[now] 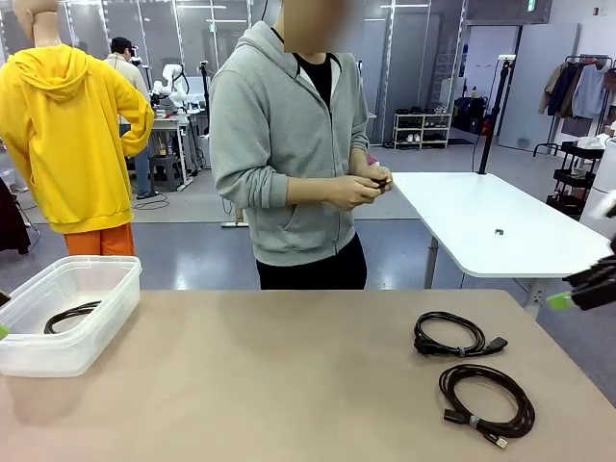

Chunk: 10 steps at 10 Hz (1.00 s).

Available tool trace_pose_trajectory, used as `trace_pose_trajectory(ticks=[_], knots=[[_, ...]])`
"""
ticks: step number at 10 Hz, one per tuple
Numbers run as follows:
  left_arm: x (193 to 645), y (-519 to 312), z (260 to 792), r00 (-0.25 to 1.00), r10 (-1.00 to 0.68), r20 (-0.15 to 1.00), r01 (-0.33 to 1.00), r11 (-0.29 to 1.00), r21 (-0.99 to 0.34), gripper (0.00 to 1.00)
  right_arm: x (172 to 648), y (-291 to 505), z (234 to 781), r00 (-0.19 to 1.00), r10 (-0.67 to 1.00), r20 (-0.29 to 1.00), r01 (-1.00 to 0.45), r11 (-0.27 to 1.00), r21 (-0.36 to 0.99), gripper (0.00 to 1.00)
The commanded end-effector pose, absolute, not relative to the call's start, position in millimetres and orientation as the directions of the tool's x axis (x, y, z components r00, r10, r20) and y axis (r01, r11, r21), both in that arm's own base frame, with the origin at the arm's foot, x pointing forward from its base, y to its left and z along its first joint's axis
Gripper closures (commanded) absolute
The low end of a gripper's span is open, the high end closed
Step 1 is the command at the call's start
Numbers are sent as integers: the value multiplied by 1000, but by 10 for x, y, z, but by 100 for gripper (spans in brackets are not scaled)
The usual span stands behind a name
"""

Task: Organize and store the cables.
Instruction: Place the Power Cable into the Organizing box.

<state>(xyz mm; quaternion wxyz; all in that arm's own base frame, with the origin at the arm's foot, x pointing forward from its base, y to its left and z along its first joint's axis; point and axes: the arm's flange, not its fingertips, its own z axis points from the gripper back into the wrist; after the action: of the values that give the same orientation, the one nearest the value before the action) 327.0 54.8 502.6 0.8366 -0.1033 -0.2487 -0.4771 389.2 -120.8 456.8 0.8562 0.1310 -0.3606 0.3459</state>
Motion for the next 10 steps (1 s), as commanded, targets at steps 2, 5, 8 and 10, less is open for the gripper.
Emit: trace_pose_trajectory(ticks=[2, 5, 8, 10], knots=[[3304, 535, 5034, 423, -739, 525, 844, 532, 69, 0, 4545, -603, 4637, 540, 685, 489, -715, 680, -163, 0], [3304, 535, 5034, 423, -739, 525, 844, 532, 69, 0, 4984, -120, 4614, 501, 798, 335, -782, 583, -219, 0], [3304, 535, 5034, 423, -739, 525, 844, 532, 69, 0, 5222, 32, 4622, 472, 823, 315, -831, 535, -153, 0], [3304, 535, 5034, 423, -739, 525, 844, 532, 69, 0, 5380, 129, 4608, 441, 853, 278, -864, 488, -126, 0]])
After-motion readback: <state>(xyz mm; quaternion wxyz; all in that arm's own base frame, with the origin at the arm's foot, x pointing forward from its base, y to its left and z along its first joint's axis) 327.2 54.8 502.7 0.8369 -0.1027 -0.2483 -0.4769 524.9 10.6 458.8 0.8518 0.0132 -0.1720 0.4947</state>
